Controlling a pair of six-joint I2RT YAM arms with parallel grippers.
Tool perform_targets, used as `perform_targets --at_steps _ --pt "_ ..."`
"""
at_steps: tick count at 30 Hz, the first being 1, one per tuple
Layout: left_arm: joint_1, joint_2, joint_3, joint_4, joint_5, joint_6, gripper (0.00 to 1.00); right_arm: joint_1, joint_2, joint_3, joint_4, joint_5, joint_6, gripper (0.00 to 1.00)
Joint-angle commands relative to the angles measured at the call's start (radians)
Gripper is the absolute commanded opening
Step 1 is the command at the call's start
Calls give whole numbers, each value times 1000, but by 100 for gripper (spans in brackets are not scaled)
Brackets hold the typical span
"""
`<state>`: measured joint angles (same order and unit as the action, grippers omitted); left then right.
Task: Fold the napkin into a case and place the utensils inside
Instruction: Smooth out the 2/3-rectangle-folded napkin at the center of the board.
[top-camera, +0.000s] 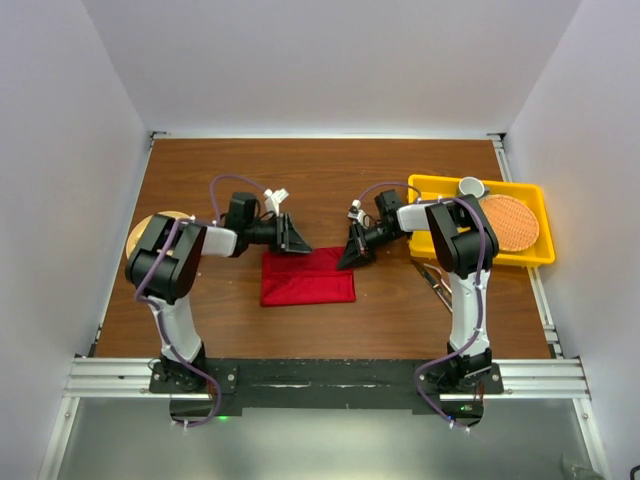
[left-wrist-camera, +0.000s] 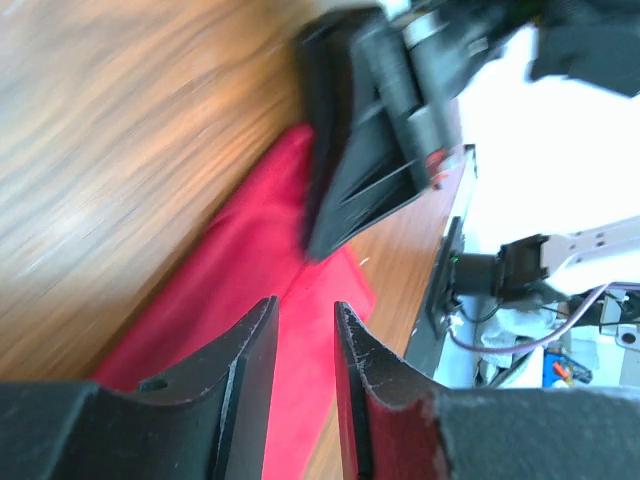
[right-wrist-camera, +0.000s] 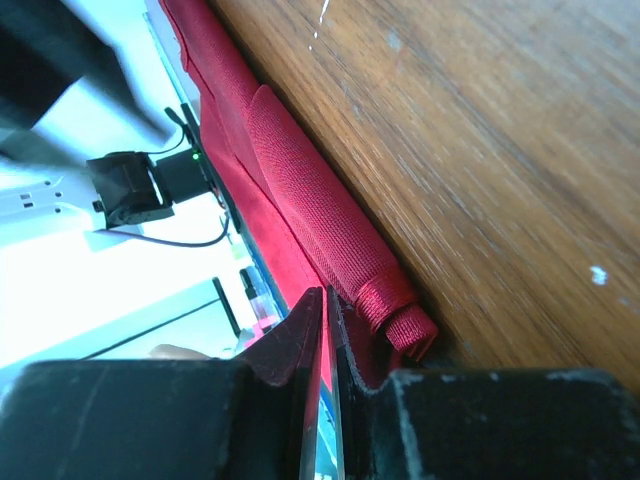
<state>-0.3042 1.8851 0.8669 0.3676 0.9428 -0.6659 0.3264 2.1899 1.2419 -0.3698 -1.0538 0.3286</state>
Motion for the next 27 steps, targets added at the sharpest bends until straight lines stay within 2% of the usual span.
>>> perform_targets --at_steps 1,5,10,12,15,16,17,19,20,22,23,25,26,27 --pt "92 68 -62 -32 59 123 34 -6 53 -18 8 267 -17 12" --pt "140 160 -57 -53 27 190 33 -7 51 -25 0 291 -25 11" --pt "211 148 -57 -133 91 252 36 -9 50 -7 -27 325 -54 11" --pt "215 59 -28 -183 94 334 41 -7 45 2 -27 334 -62 11" --pt "200 -127 13 -258 58 471 42 -6 47 13 -27 330 -69 11" --pt "185 -217 29 -354 -5 538 42 -4 45 16 -27 325 -79 10" --pt "137 -260 46 -427 -53 709 40 -3 42 19 -32 330 -80 10" --pt "73 -379 35 -524 -197 854 40 -1 36 22 -37 334 -91 10" --pt "-5 -421 -21 -535 -246 985 40 3 34 25 -40 340 -97 10" --pt "-100 -539 -103 -500 -398 1078 40 5 30 30 -49 350 -111 9" --pt "-199 -570 -170 -486 -447 1150 40 11 31 31 -52 354 -115 9" --pt "-294 -633 -224 -443 -565 1192 40 14 22 34 -57 367 -126 9" --pt "-388 -647 -267 -424 -608 1216 40 19 22 36 -58 370 -128 9" --pt "-433 -659 -284 -391 -681 1230 40 20 19 34 -60 376 -131 9"
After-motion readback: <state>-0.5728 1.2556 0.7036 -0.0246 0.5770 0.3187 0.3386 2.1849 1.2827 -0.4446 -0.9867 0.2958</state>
